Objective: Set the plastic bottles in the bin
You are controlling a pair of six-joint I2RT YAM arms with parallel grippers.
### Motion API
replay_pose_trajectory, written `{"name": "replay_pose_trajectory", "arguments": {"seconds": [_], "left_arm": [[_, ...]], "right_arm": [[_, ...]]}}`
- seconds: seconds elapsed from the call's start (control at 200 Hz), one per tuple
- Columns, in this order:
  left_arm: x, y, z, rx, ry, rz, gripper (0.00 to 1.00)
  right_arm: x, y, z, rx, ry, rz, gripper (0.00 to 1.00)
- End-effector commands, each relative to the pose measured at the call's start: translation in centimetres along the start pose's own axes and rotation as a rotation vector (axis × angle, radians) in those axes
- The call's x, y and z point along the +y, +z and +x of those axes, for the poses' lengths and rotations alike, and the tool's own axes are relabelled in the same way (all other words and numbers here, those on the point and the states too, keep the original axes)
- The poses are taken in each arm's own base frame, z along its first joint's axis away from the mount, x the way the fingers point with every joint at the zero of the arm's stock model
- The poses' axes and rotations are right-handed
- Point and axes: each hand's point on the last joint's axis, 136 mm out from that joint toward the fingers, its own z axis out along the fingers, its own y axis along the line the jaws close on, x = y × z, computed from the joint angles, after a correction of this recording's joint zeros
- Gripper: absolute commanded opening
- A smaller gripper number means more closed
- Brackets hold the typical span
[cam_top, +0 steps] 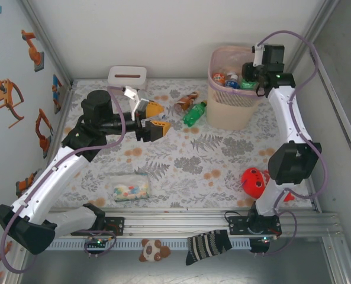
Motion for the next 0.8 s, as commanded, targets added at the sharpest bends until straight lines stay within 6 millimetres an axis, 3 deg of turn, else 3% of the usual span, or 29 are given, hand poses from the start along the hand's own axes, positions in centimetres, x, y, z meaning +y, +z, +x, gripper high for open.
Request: {"name": "replay_pose_trajectory", "arguments": {"seconds": [0.0, 0.23, 0.456, 0.561, 0.666, 0.796], "left_arm": [[0.2, -0.2, 0.3, 0.002, 0.013, -0.008, 0.77], [0.6, 0.0, 0.7, 0.014, 0.009, -0.019, 0.77], [0.7, 0.1, 0.9, 0.017, 0.004, -0.021, 0.77], [0.8, 0.2, 0.9, 0.018, 0.002, -0.020, 0.77], [0.7, 0.1, 0.8, 0.016, 0.004, -0.022, 0.78], [0.6, -0.1, 0.6, 0.010, 0.007, -0.027, 0.78]], "right_arm": [[-0.7, 1.7, 2.9, 0.099, -0.003, 0.002, 0.24], [-1.0, 4.6, 6.7, 0.233, -0.003, -0.015, 0.24], [-0.9, 6.0, 9.4, 0.333, -0.009, -0.036, 0.25], [-1.0, 6.5, 9.4, 0.341, -0.011, -0.036, 0.27], [-0.9, 6.5, 8.6, 0.335, -0.009, -0.041, 0.36], [-0.5, 4.9, 5.7, 0.275, 0.003, -0.053, 0.49]]}}
